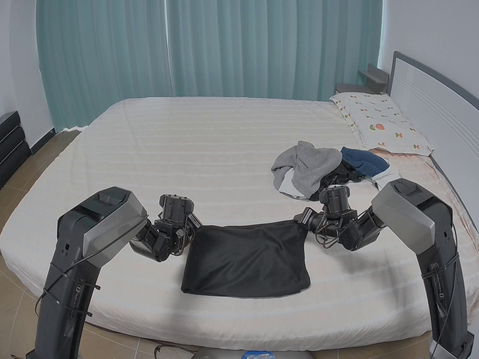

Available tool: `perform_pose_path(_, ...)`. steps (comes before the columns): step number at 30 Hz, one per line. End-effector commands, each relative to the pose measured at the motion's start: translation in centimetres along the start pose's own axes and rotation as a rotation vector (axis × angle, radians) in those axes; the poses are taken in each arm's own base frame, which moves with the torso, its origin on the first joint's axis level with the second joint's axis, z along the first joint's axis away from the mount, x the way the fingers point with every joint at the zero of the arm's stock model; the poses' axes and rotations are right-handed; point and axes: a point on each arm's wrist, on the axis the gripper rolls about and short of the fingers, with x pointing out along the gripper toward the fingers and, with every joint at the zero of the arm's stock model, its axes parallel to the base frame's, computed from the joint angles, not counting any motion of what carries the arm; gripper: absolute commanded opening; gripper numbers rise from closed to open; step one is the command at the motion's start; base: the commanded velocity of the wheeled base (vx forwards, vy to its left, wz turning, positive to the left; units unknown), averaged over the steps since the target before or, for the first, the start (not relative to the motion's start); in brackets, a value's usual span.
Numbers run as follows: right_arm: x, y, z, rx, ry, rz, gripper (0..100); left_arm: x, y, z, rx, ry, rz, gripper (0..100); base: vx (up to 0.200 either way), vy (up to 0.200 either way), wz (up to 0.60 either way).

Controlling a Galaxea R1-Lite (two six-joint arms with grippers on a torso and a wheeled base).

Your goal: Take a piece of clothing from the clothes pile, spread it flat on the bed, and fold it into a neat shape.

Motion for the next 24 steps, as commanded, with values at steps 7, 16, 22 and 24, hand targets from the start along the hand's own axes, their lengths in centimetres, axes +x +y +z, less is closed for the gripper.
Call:
perform_pose_path(7,-6.0,-0.9,-1.2,-0.098,0.148,-0.018,100,-0.1,0.0,0.0,0.001,-0.001,0.001,0,0.0,0.0,0.0)
perform_pose_path(16,-12.0,-2.2,-5.6,-0.269,0.334,0.065,100,-0.1,0.0,0.0,0.001,-0.003,0.002,0,0.0,0.0,0.0)
perform_pose_path(22,-12.4,-2.4,-6.6,-0.282,0.371,0.059,100,-0.1,0.1,-0.1,0.002,0.0,0.006,0,0.0,0.0,0.0)
perform_pose_path(24,-12.6,-2.3,-6.9,-0.287,0.38,0.062,100,-0.1,0.2,-0.1,0.002,0.0,0.006,0,0.0,0.0,0.0)
